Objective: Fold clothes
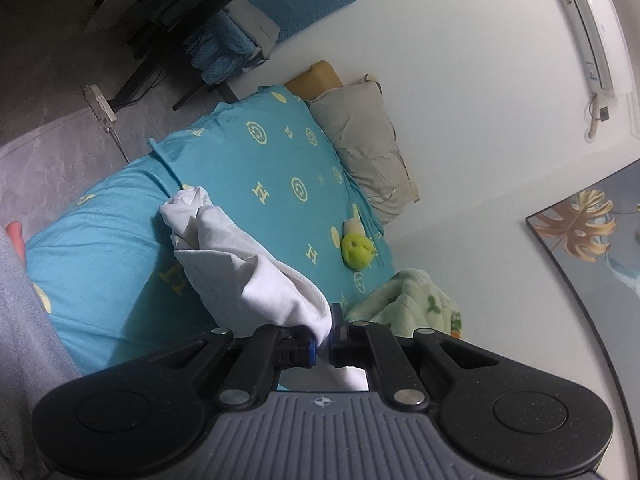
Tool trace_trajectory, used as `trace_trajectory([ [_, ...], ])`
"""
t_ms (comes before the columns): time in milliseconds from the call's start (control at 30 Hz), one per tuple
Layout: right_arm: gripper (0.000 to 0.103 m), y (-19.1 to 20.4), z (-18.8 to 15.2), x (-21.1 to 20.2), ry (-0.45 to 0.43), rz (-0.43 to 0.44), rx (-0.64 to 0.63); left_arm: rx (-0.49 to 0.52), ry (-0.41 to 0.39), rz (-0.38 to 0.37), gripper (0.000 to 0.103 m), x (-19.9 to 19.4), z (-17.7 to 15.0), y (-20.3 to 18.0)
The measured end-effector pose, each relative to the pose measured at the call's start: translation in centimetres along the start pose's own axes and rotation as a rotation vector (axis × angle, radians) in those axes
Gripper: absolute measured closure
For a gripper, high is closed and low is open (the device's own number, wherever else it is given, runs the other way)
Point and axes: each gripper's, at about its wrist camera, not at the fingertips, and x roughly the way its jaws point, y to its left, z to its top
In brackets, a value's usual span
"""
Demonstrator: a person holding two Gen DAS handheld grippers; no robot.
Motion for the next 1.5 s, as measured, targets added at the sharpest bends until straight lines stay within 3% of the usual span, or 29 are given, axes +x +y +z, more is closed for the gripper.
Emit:
trace_trajectory([
  [167, 0.091, 0.4, 2.4, 4.0, 0.014, -0.037, -0.008, 0.05, -0.013, 0.078, 0.096, 3.7, 2.0, -1.1],
  [433, 0.091, -0.6, 7.0, 15.4, 0.089, -0.108, -0.002, 0.095, 0.031, 0.248, 0.095, 14.0, 7.7, -0.1],
  [533, 0.091, -2.2, 7.8, 19.2, 0.111, -0.123, 0.001, 0.105, 0.03, 0.281, 0.095, 18.0, 8.8, 1.7],
  [667, 0.09, -5.3, 8.6, 22.8, 0.162, -0.124, 0.058, 0.205, 0.007, 0.286, 0.095, 22.3, 8.8, 3.8],
  [800, 0.09, -7.1, 9.7, 25.0, 0.222, -0.089, 0.106, 0.238, -0.031, 0.298, 0.095, 24.8, 8.7, 5.6],
  [900, 0.09, -6.8, 10.3, 26.3, 0.221, -0.085, 0.054, 0.29, -0.051, 0.301, 0.095, 26.4, 9.1, 5.5],
  [1067, 0.09, -7.4, 10.0, 28.9, 0.223, -0.156, -0.037, 0.357, -0.013, 0.348, 0.094, 30.0, 9.0, 6.4],
  [1233, 0.089, -8.3, 9.8, 29.0, 0.226, -0.158, -0.029, 0.383, 0.007, 0.38, 0.093, 31.1, 8.6, 7.3],
  [1300, 0.089, -7.9, 9.6, 28.8, 0.218, -0.162, -0.06, 0.407, -0.002, 0.378, 0.087, 30.8, 8.4, 6.9],
  [1333, 0.088, -7.6, 9.4, 28.6, 0.215, -0.162, -0.084, 0.424, -0.008, 0.379, 0.075, 30.6, 8.3, 6.6],
  [1367, 0.085, -7.2, 9.3, 28.4, 0.212, -0.159, -0.111, 0.44, -0.018, 0.376, 0.059, 30.1, 8.2, 6.2],
  [1400, 0.071, -6.8, 9.1, 28.1, 0.199, -0.148, -0.14, 0.457, -0.029, 0.372, 0.05, 29.7, 8.0, 5.8],
  [1433, 0.057, -6.1, 8.9, 27.6, 0.167, -0.125, -0.171, 0.479, -0.05, 0.358, 0.031, 29.1, 7.8, 5.2],
  [1467, 0.02, -5.5, 8.7, 27.1, 0.134, -0.101, -0.201, 0.512, -0.078, 0.338, 0.016, 28.4, 7.6, 4.6],
  [1500, 0.004, -4.8, 8.6, 26.6, 0.102, -0.077, -0.232, 0.546, -0.107, 0.317, 0.014, 27.7, 7.3, 4.0],
])
